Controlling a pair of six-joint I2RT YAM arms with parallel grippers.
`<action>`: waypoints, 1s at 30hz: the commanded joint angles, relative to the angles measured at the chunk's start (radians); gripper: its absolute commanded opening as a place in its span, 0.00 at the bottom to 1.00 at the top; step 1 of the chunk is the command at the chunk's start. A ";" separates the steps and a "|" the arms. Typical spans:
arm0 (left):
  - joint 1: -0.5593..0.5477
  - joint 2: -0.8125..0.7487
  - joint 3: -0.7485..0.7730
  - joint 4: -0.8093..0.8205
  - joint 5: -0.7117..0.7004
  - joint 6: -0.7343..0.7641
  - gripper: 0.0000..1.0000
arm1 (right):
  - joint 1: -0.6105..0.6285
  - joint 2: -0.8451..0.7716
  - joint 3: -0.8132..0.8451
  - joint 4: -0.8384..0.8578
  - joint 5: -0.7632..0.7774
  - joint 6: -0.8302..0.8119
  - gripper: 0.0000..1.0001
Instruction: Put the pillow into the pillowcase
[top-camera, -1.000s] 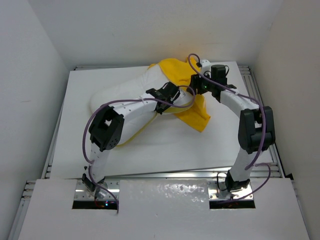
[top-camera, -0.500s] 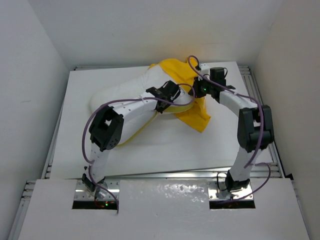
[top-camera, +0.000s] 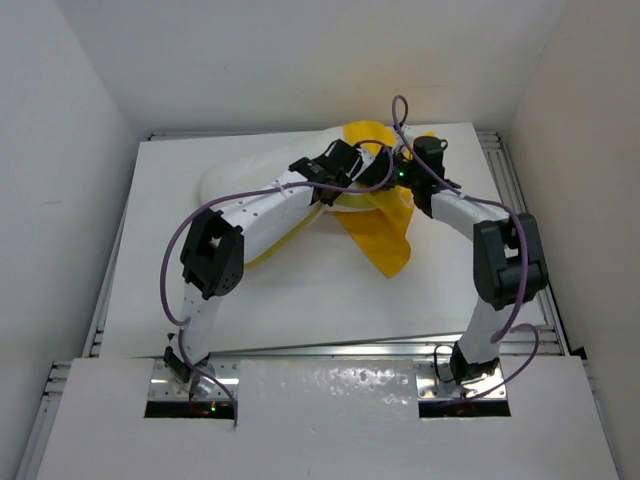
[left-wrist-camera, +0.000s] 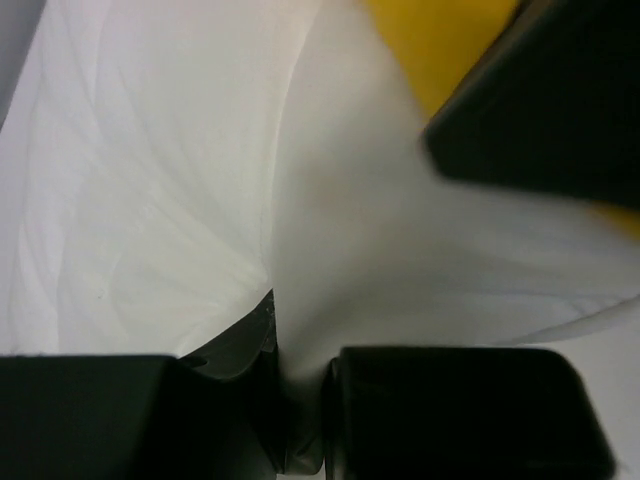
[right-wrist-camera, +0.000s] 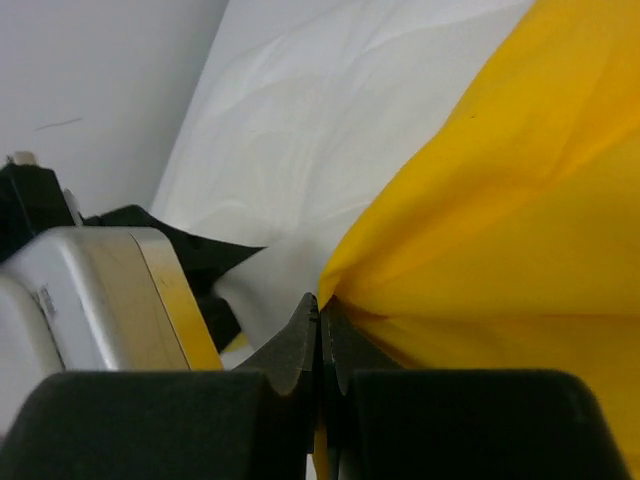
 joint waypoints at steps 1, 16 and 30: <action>-0.008 0.009 0.053 0.129 0.044 -0.055 0.00 | 0.075 0.028 0.001 0.174 -0.112 0.237 0.00; 0.052 -0.048 -0.011 0.281 0.138 -0.206 0.00 | 0.029 -0.227 -0.209 -0.071 0.301 0.276 0.00; 0.020 0.064 0.026 0.219 0.261 -0.261 0.00 | 0.078 -0.222 -0.211 -0.213 0.354 0.307 0.65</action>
